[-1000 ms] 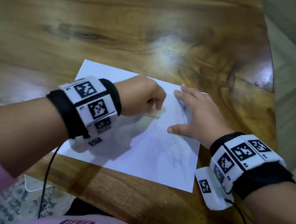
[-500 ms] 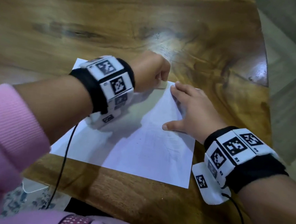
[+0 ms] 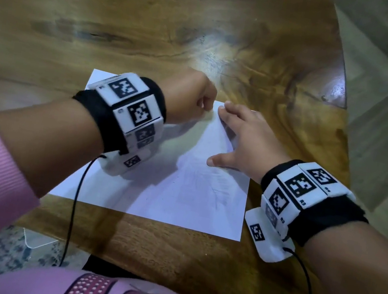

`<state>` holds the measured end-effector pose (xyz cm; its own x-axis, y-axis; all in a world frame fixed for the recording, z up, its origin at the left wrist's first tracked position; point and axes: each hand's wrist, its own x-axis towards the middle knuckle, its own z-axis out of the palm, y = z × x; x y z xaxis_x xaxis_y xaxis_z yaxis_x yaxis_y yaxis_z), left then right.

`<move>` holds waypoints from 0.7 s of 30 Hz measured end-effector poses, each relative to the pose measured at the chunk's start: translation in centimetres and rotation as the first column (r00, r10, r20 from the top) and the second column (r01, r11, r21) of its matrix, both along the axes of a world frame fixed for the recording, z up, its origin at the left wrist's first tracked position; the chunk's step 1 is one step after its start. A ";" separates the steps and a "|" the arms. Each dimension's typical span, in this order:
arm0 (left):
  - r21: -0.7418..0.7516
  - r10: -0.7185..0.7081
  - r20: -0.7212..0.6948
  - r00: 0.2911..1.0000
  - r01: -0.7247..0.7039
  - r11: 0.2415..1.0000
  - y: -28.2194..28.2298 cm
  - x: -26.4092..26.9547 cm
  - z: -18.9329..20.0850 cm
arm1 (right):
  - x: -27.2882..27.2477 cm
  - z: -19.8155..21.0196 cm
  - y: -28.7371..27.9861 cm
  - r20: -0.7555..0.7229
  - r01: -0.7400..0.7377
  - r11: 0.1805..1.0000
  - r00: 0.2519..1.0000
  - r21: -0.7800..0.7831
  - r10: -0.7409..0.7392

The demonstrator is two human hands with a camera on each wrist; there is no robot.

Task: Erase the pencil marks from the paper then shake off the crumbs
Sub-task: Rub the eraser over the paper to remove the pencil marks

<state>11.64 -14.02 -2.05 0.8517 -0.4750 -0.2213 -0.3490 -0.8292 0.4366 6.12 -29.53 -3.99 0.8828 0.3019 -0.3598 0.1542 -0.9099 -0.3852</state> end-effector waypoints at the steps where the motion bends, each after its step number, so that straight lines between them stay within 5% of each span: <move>1: 0.033 -0.048 -0.082 0.995 0.050 0.998 0.4 -0.5 0.1 | 0.0 -0.1 0.0 -0.002 0.008 1.000 1.000 0.014 -0.008; 4: 0.085 -0.118 -0.225 0.967 0.140 0.986 1.0 -0.7 0.3 | 0.0 -0.2 -0.1 -0.003 0.014 1.000 1.000 0.026 -0.014; 9: -0.035 0.037 0.081 0.996 -0.034 0.999 -0.1 1.1 -0.2 | 0.0 -0.4 -0.2 0.009 -0.001 1.000 1.000 0.016 0.001; 15: 0.015 -0.185 -0.198 0.963 0.192 0.981 2.2 -2.2 -0.6 | 0.1 -0.5 -0.3 0.008 0.007 0.999 1.000 0.045 -0.007; 21: -0.039 -0.010 0.075 0.997 0.013 0.999 -0.8 1.1 -0.7 | -0.1 -0.4 -0.3 -0.003 -0.022 1.000 1.000 0.016 0.022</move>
